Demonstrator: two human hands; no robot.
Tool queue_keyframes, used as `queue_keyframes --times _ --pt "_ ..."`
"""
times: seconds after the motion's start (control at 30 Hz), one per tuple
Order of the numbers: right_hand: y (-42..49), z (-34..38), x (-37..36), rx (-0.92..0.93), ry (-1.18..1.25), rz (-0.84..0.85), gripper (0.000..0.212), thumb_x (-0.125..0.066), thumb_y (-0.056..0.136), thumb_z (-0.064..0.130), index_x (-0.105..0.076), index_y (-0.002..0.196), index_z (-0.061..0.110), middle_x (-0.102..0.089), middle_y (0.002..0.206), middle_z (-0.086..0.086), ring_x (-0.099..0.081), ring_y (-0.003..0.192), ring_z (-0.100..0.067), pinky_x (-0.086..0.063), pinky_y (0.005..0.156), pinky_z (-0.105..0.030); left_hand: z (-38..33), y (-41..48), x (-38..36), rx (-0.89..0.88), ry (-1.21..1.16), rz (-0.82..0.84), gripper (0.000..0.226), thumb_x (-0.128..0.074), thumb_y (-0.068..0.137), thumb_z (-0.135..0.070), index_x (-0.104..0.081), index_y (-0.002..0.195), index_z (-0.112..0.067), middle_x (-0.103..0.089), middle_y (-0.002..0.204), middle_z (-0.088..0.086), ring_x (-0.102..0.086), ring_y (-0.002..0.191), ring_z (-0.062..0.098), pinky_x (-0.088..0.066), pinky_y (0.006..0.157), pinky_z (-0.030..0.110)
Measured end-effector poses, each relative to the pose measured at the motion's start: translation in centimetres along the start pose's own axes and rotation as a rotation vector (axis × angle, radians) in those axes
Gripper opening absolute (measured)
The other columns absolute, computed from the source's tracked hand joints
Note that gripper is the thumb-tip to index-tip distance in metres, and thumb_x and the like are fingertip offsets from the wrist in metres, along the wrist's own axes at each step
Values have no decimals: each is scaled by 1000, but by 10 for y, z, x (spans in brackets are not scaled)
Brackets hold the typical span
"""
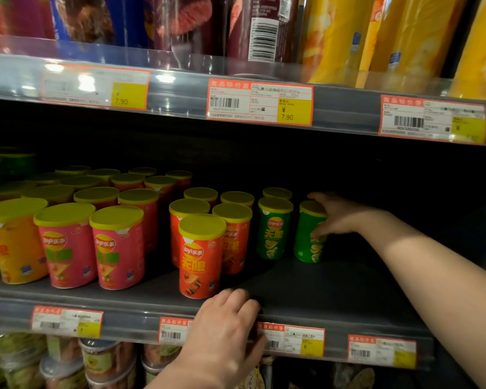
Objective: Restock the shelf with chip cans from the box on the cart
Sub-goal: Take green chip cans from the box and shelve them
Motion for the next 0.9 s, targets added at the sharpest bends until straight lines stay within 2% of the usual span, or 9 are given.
queue_keyframes --times 0.1,0.23,0.67,0.9 --pt "-3 -13 -3 -27 28 -32 75 -72 82 19 -31 145 21 -45 140 -7 -49 122 -23 -42 93 -28 -1 0 -1 -8 1 -10 40 -49 64 -58 -67 86 -31 -62 84 -12 -63 74 9 -50 60 17" --pt "0 -13 -4 -6 64 -112 63 -67 86 16 -37 142 20 -47 138 -6 -49 123 -23 -41 95 -28 -1 1 -1 -14 -1 -19 40 -49 64 -59 -67 86 -30 -62 84 -11 -62 73 10 -50 60 17" --pt "16 -19 -11 8 117 -114 62 -67 83 9 -40 139 19 -47 136 -10 -51 119 -26 -45 92 -32 -1 0 1 24 26 0 41 -52 64 -60 -63 89 -30 -60 85 -12 -61 75 9 -51 64 18" --pt "16 -16 -17 -31 83 -148 70 -66 82 9 -33 143 21 -28 148 -9 -39 131 -31 -41 103 -39 -4 1 5 31 85 17 40 -53 66 -58 -59 92 -28 -55 82 -10 -57 71 12 -49 60 21"
Point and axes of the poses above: each hand's wrist, its own y-axis towards the middle knuckle, its own x-axis out of the back of the hand, z = x × y, the point moved 10 cm from there along y, towards the middle knuckle
